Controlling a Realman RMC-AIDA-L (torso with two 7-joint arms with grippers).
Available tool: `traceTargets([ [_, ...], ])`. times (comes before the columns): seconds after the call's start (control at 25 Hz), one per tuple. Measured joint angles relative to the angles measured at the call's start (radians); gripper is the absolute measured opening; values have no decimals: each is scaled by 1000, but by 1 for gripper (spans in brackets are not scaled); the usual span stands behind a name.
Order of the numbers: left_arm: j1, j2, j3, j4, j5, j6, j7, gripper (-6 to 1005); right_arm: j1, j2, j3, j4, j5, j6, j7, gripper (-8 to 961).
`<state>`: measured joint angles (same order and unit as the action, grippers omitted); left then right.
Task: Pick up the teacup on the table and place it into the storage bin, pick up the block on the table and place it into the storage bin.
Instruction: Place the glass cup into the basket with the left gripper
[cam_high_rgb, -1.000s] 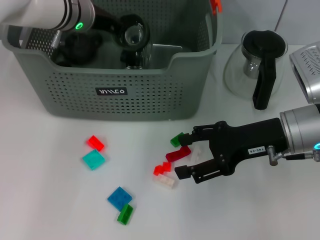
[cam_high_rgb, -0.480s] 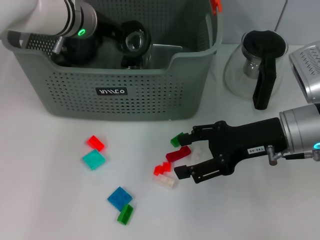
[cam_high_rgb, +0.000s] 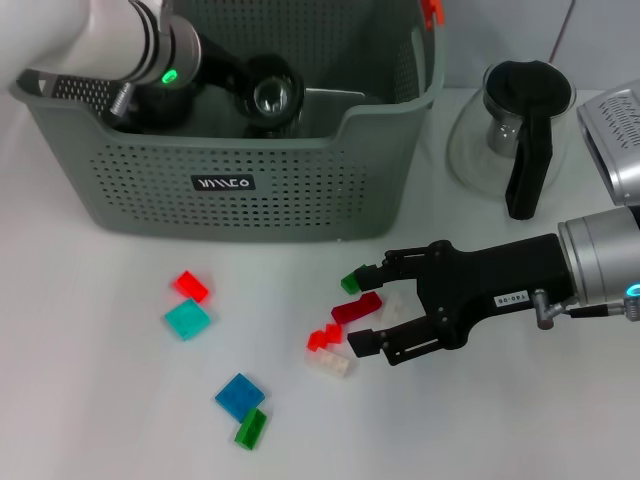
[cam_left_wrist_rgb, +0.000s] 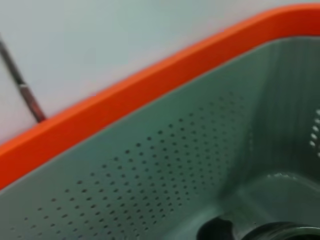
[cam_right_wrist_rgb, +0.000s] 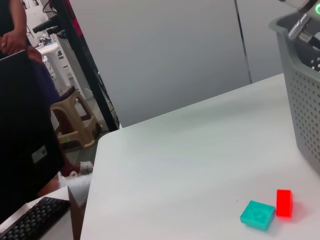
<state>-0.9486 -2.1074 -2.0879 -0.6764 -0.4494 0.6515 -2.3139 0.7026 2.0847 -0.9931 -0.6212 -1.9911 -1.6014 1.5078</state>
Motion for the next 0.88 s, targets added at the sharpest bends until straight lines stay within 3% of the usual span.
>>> traceTargets([
  [0.16,-4,-17,-4,-5,40,-8,-1,59,0,0,0,0,0,0,0,912],
  [0.44,-2,-20,-13,-20,37,-2,-4,163,-4,0,2,0,1,0,0,913],
  [0.68,-1,-13,-14,-32,34,24,-29,397,-5,-3,6,0,0,-4,-1,913],
  [0.88,16,-8,-24,-126,39,114,-60,609,-5,-5,7,0,0,-4,-3,911],
])
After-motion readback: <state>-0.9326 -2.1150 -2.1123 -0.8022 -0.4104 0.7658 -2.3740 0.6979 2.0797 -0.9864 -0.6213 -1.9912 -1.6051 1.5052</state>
